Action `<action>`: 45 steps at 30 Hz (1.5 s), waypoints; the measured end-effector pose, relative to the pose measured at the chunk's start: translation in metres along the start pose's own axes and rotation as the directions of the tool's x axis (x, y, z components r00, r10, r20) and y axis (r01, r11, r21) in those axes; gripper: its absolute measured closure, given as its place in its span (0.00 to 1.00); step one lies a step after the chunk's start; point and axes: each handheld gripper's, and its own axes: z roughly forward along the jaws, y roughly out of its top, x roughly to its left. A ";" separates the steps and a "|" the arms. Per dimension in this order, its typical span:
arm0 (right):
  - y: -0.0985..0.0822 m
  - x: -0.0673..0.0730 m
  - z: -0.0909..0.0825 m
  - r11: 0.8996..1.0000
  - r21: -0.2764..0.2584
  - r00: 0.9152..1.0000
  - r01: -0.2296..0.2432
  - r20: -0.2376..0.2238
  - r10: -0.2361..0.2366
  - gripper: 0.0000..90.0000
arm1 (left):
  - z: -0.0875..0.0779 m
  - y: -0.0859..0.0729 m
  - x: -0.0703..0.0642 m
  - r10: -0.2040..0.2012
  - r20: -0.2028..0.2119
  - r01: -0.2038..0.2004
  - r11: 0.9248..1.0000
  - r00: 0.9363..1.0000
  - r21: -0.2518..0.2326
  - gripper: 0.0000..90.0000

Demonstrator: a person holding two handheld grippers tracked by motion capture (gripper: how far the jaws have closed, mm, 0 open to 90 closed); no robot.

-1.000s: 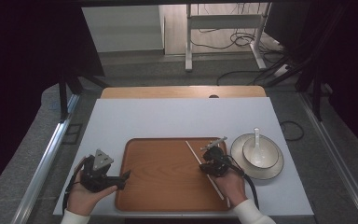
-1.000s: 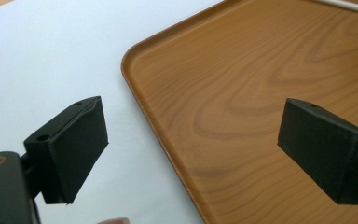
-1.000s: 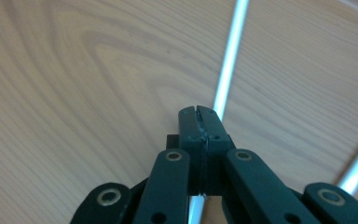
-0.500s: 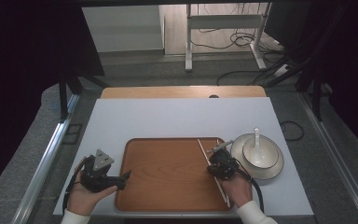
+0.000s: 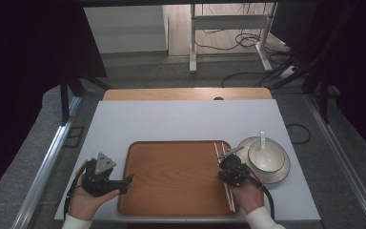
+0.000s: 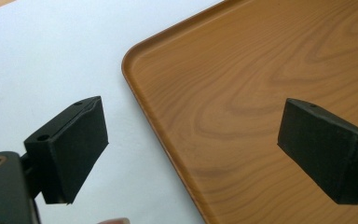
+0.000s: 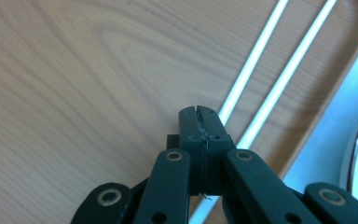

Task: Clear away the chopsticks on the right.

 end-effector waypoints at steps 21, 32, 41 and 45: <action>-0.006 -0.006 -0.027 0.995 -0.101 0.999 -0.009 -0.054 0.004 1.00 | 0.000 0.001 -0.001 0.007 0.000 -0.007 1.000 1.000 0.001 0.09; -0.017 -0.022 -0.058 0.973 -0.231 0.985 0.023 -0.162 -0.061 0.99 | 0.000 0.001 0.000 0.003 0.001 -0.003 1.000 1.000 -0.002 0.09; -0.027 -0.043 -0.081 0.959 -0.284 0.977 -0.022 -0.209 -0.039 0.95 | 0.000 0.001 -0.001 0.010 0.003 -0.010 1.000 1.000 0.000 0.09; -0.031 -0.054 -0.097 0.949 -0.314 0.976 -0.012 -0.210 -0.058 0.79 | 0.002 0.001 -0.001 0.012 0.003 -0.012 1.000 1.000 0.001 0.09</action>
